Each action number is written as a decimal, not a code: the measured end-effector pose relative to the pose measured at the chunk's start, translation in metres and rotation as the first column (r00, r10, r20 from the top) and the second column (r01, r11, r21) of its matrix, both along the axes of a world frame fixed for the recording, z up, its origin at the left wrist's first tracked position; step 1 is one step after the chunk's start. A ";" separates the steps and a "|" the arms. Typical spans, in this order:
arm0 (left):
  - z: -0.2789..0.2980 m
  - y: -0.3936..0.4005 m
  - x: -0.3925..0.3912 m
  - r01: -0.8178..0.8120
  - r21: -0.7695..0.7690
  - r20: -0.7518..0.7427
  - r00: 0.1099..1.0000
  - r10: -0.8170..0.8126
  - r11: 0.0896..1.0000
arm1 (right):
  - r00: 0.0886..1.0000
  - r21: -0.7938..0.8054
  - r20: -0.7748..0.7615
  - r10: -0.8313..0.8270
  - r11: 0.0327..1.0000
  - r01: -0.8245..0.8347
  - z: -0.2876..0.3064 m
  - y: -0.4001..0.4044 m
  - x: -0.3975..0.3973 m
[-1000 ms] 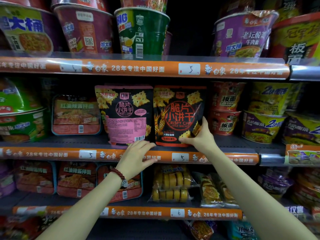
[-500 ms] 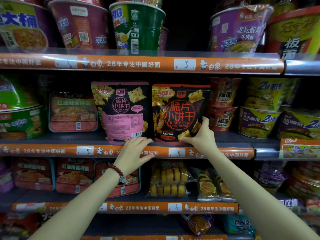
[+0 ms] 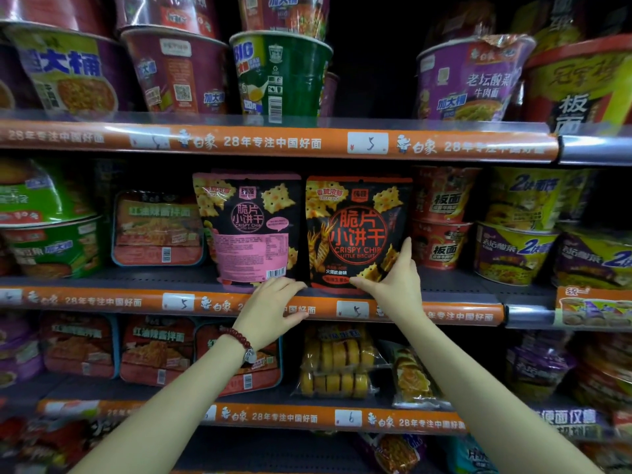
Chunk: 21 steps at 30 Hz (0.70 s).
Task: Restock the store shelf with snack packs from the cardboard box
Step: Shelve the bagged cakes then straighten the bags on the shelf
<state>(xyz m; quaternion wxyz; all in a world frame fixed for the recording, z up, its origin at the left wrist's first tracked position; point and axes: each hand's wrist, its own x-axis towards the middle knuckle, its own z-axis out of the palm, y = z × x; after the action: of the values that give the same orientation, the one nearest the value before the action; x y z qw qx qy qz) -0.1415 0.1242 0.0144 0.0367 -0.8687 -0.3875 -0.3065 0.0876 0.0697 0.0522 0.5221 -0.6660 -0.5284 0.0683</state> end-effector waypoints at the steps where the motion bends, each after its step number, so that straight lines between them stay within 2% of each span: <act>1: 0.001 -0.001 0.000 0.000 -0.001 -0.007 1.000 0.000 1.000 | 1.000 -0.003 0.002 -0.020 1.000 0.020 -0.002 0.002 -0.004; 3: 0.002 -0.002 -0.002 0.013 -0.010 -0.005 1.000 -0.013 1.000 | 0.997 0.001 0.015 -0.073 0.997 0.073 -0.008 0.004 -0.009; 7: 0.011 -0.007 -0.019 0.068 0.002 0.098 0.993 -0.067 0.998 | 0.994 0.009 0.017 -0.105 0.994 0.105 -0.011 0.008 -0.008; 9: 0.018 -0.007 -0.035 0.024 0.060 0.185 0.982 -0.034 0.998 | 0.994 0.011 0.019 -0.108 0.994 0.108 -0.011 0.010 -0.008; 11: 0.024 -0.004 -0.051 -0.108 0.103 0.349 0.935 0.066 0.989 | 0.993 0.016 0.022 -0.117 0.993 0.117 -0.011 0.011 -0.008; 14: 0.033 0.007 -0.071 -0.288 -0.062 0.578 0.771 0.269 0.956 | 0.992 0.016 0.015 -0.123 0.992 0.123 -0.011 0.012 -0.008; 16: 0.039 0.018 -0.081 -0.285 -0.243 0.626 0.684 0.375 0.927 | 0.993 0.008 0.006 -0.120 0.993 0.120 -0.011 0.012 -0.007; 18: 0.044 0.028 -0.090 -0.215 -0.378 0.604 0.680 0.415 0.901 | 0.993 0.006 0.000 -0.117 0.993 0.117 -0.011 0.013 -0.006; 21: 0.049 0.036 -0.096 -0.063 -0.487 0.563 0.740 0.368 0.871 | 0.993 0.012 -0.009 -0.115 0.993 0.115 -0.011 0.012 -0.007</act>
<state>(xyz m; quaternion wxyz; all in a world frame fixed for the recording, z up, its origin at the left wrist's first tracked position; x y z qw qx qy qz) -0.2377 0.1602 0.0638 -0.2568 -0.6442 -0.5355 -0.4819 0.0803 0.0817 0.0415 0.5316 -0.6917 -0.4874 0.0373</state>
